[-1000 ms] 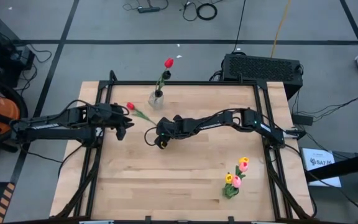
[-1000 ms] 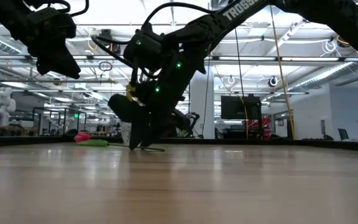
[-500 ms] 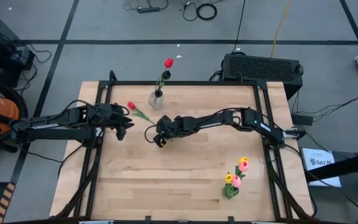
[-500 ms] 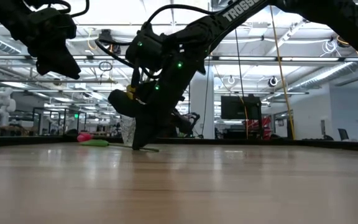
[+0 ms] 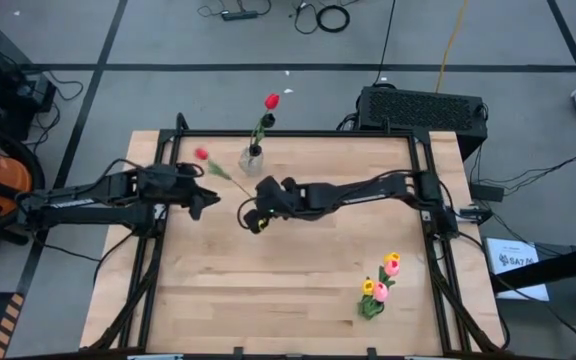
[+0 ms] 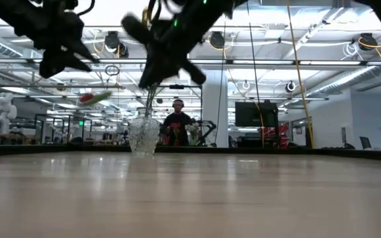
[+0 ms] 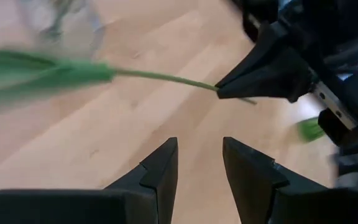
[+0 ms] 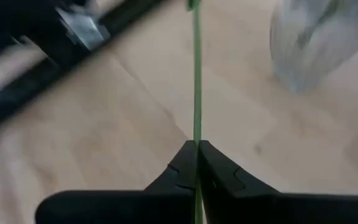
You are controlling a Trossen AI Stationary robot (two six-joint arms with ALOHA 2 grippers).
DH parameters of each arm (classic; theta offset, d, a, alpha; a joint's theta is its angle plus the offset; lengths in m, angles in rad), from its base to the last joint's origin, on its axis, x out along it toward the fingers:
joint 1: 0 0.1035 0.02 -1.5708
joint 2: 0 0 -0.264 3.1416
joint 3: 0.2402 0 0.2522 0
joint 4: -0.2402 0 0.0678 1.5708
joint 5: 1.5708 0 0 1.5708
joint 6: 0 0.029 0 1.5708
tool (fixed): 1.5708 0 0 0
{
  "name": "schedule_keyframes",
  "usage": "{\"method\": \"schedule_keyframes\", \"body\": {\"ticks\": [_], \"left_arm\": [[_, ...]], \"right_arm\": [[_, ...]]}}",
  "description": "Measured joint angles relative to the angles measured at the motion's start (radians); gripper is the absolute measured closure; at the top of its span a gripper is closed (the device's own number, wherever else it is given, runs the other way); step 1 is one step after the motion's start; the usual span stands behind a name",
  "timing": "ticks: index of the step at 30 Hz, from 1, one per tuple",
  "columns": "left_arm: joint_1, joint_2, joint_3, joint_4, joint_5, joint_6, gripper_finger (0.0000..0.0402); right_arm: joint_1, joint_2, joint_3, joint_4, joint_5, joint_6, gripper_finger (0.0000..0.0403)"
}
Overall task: Sort flowers into vase by color
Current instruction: Put the red tulip into the transparent flower vase
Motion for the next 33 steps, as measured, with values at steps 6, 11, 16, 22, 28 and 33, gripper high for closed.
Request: {"method": "schedule_keyframes", "body": {"ticks": [6, 11, 16, 22, 28, 33], "left_arm": [[-0.024, -0.015, 0.0, 0.235, 0.018, -0.03, 0.0268], [-0.039, -0.015, 0.001, 0.387, 0.018, -0.055, 0.0268], [-0.039, -0.015, 0.001, 0.493, -0.018, -0.057, 0.0268], [-0.039, -0.015, 0.001, 0.645, -0.081, -0.075, 0.0268], [-0.018, -0.01, 0.001, 0.664, -0.215, -0.075, 0.0268], [0.018, 0.001, 0.001, 0.664, -0.219, -0.081, 0.0268]], "right_arm": [[0.001, -0.101, 0.003, 0.013, 0.039, -0.041, 0.0403], [0.009, -0.16, 0.002, 0.02, 0.105, -0.077, 0.0403], [0.013, -0.201, 0.003, 0.082, 0.112, -0.133, 0.0403], [0.013, -0.225, 0.003, 0.133, 0.104, -0.144, 0.0402], [0.021, -0.223, 0.003, 0.16, 0.097, -0.16, 0.0402], [0.032, -0.223, 0.003, 0.199, 0.097, -0.189, 0.0402]]}}
